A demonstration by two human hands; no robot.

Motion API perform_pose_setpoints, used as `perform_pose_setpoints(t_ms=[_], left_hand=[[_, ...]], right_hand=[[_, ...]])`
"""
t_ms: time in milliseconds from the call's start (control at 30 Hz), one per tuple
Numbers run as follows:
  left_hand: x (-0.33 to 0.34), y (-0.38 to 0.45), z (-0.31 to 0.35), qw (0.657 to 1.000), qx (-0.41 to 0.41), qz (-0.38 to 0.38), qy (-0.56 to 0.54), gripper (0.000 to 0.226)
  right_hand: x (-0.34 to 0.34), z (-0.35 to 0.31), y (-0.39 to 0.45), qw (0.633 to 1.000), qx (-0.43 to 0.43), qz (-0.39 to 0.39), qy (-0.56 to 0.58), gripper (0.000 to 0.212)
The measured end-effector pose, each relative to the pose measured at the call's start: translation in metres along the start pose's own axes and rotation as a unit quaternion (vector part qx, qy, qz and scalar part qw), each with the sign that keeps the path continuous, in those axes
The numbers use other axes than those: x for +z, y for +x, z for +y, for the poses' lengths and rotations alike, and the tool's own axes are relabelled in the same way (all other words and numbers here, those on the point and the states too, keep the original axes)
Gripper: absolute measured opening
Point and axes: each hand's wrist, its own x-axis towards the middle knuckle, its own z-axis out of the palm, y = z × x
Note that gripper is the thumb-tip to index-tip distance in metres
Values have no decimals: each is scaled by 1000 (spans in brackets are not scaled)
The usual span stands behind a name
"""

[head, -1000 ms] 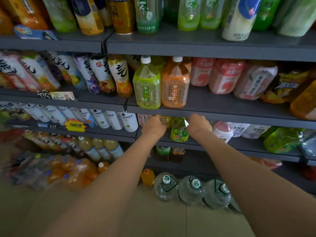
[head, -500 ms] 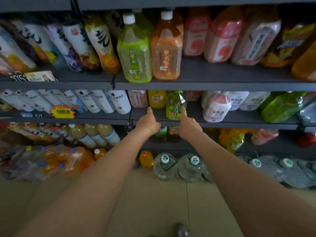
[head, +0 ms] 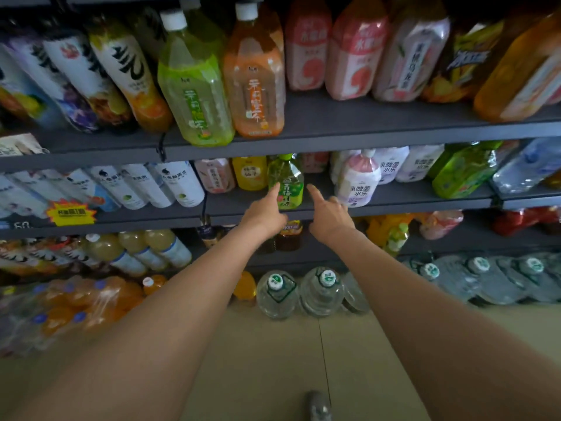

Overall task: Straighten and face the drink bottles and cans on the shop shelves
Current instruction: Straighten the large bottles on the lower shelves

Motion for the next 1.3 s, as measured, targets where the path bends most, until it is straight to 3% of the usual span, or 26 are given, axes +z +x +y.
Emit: perform_pose_setpoints(t_ms=[200,433,567,733,933,1033,1133,1300], left_hand=[[-52,-17,54,998,50,27,-19,74],[-105,-40,66,994,64,82,-35,70],[-126,-45,47,993,49,100,-23,73],[-158,-34,12,989,-7,147,7,58],[-162,-27,-4,995,-18,101,15,49],[-170,-32,-7,994,3,102,37,47],[-191,-48,-21,990,-1,132,41,43],[-218,-83,-44,988,-28,149,-4,57]], right_hand=[[-89,-16,-18,996,-15,80,-22,77],[-153,-51,-31,994,-47,93,-39,61],[-155,-80,-31,993,-66,74,-56,63],[-136,-128,-18,988,-112,55,-88,57],[-124,-149,-3,984,-109,66,-125,50],[-124,-165,-3,974,-173,35,-144,39],[-134,-190,-13,958,-231,9,-171,46],[-163,-232,-31,939,-284,47,-187,52]])
